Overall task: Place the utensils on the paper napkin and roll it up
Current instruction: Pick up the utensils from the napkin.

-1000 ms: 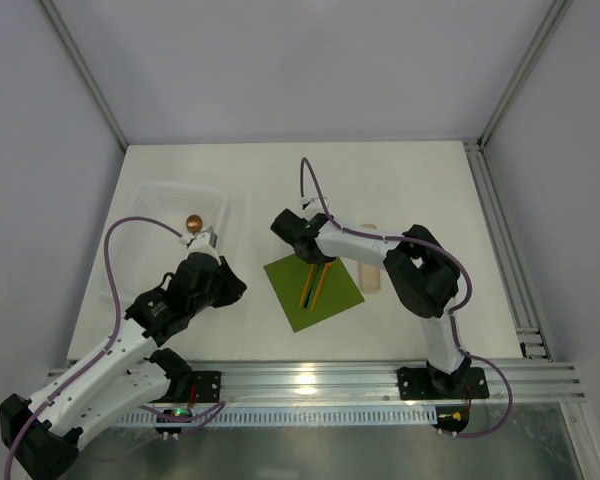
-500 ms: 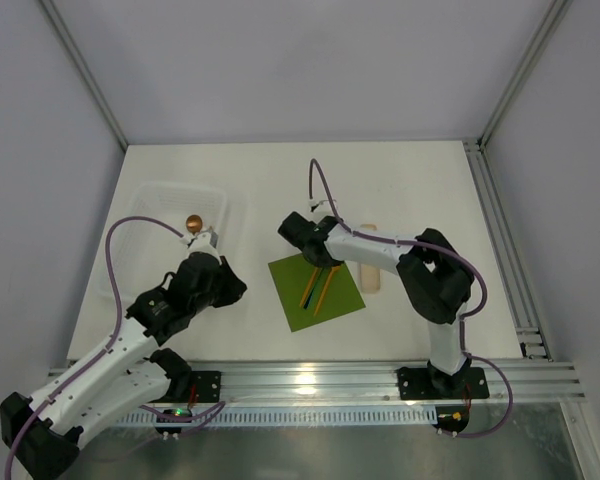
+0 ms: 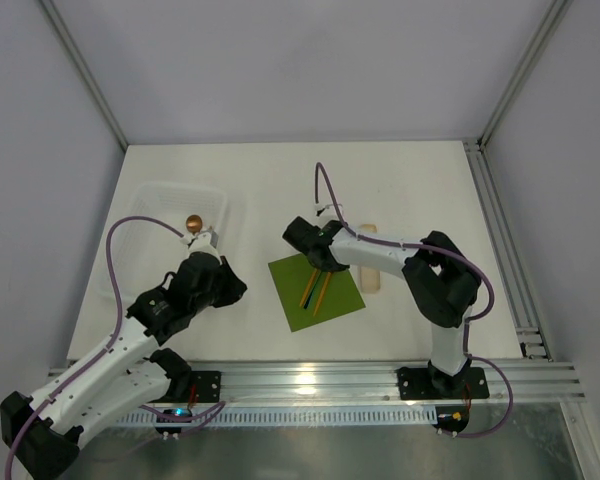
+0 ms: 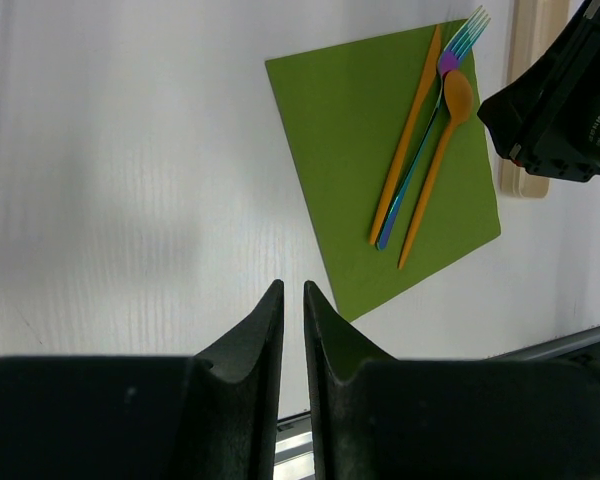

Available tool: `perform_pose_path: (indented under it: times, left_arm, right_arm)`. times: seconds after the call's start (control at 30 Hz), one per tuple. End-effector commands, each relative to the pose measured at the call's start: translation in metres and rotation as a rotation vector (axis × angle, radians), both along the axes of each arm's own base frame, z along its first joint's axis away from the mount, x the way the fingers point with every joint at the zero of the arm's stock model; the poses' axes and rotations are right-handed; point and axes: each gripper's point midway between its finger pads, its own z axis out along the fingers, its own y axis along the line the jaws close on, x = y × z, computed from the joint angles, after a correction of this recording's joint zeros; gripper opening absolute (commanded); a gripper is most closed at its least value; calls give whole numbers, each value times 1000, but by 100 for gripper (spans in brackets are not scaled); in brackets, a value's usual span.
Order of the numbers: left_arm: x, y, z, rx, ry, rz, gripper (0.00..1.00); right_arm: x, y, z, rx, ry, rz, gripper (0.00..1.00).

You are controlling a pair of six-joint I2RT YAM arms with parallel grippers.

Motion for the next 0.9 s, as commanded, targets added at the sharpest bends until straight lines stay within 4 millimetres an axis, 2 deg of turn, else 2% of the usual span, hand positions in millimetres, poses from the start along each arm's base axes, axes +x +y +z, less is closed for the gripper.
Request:
perform_pose_path:
  times: [0.0, 0.17, 0.33, 0.57, 0.87]
  left_arm:
    - [3, -6, 6, -26, -21, -10, 15]
    - [4, -6, 5, -24, -21, -9, 14]
    - [3, -6, 6, -28, -21, -11, 14]
    - [3, -5, 9, -26, -30, -10, 15]
    - [2, -3, 9, -21, -33, -9, 15]
  right_arm:
    - [4, 3, 22, 37, -78, -7, 24]
    - [4, 13, 24, 84, -74, 22, 35]
    - [2, 24, 15, 127, -42, 9, 36]
    - [-5, 29, 1, 177, -13, -10, 37]
    - [-8, 32, -10, 209, 1, -26, 31]
